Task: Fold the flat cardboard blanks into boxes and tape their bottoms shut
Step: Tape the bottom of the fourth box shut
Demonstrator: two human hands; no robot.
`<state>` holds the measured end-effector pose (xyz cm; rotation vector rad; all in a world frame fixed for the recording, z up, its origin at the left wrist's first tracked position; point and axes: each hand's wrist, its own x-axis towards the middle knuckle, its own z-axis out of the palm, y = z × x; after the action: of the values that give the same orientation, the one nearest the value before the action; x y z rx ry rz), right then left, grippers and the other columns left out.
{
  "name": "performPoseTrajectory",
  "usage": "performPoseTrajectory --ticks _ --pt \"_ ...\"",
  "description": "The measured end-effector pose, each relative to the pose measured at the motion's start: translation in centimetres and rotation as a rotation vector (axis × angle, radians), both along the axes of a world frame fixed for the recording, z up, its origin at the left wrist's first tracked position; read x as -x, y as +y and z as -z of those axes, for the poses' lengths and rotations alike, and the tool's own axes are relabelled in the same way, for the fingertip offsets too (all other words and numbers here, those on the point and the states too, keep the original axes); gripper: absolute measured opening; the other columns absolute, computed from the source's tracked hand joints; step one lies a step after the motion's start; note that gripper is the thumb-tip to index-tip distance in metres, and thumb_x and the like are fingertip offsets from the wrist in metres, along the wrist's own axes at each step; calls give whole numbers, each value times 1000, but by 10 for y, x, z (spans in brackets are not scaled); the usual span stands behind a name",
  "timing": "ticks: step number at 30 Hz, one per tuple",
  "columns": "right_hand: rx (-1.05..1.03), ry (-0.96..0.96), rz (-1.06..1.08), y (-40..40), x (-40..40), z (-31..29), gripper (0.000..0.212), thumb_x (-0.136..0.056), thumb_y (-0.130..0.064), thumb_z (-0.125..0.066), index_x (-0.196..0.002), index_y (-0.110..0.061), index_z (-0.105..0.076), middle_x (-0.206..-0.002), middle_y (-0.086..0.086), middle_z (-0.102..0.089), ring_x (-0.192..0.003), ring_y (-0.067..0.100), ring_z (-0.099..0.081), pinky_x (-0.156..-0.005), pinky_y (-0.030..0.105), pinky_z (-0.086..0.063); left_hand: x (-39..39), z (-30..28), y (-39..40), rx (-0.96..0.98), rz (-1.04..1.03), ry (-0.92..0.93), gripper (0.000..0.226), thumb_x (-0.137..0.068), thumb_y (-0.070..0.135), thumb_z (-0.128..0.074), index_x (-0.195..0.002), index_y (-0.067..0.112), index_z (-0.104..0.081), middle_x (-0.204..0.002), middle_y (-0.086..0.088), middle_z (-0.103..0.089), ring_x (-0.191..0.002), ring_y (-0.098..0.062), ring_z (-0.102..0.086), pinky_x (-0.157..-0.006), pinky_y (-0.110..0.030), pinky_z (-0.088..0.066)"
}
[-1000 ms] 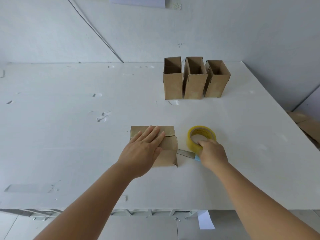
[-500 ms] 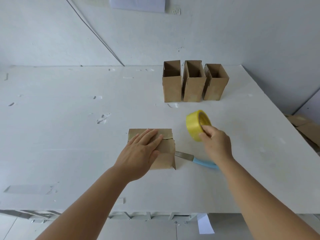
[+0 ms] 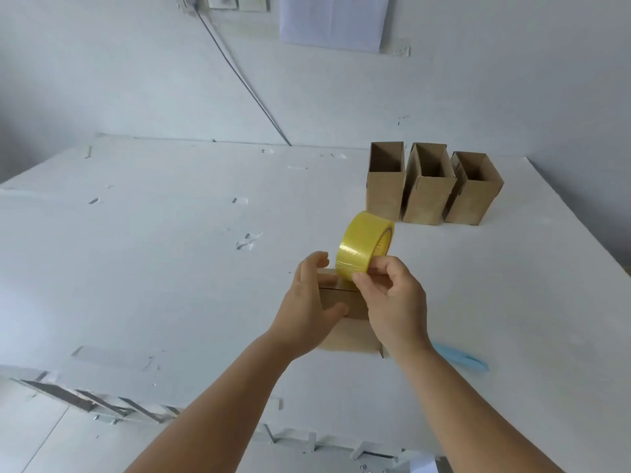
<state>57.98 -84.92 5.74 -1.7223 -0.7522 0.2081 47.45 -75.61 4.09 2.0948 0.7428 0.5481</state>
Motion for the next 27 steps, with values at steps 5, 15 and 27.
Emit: performPoseTrajectory --ticks 5,15,27 --pt "-23 -93 12 7 5 11 12 -81 -17 -73 -89 -18 -64 -86 -12 -69 -79 2 -65 -73 14 -50 4 -4 5 202 -25 -197 50 -83 19 -65 -130 33 -52 -121 8 -64 -112 0 -59 -100 -32 -47" --pt "-64 -138 47 13 6 18 13 -78 -17 -75 -85 -17 -64 -82 -8 -69 -76 8 -64 -72 21 -51 -5 -31 7 279 -329 -158 2 -82 25 -72 -80 26 -74 -72 12 -71 -72 -2 -65 -67 -18 -48" --pt "-102 -311 25 18 3 26 26 -78 -37 -70 -82 -12 -63 -78 -6 -65 -68 9 -58 -62 14 -45 2 -43 20 276 -142 44 21 -92 26 -57 -81 11 -67 -87 -9 -71 -65 -10 -56 -57 -21 -41"
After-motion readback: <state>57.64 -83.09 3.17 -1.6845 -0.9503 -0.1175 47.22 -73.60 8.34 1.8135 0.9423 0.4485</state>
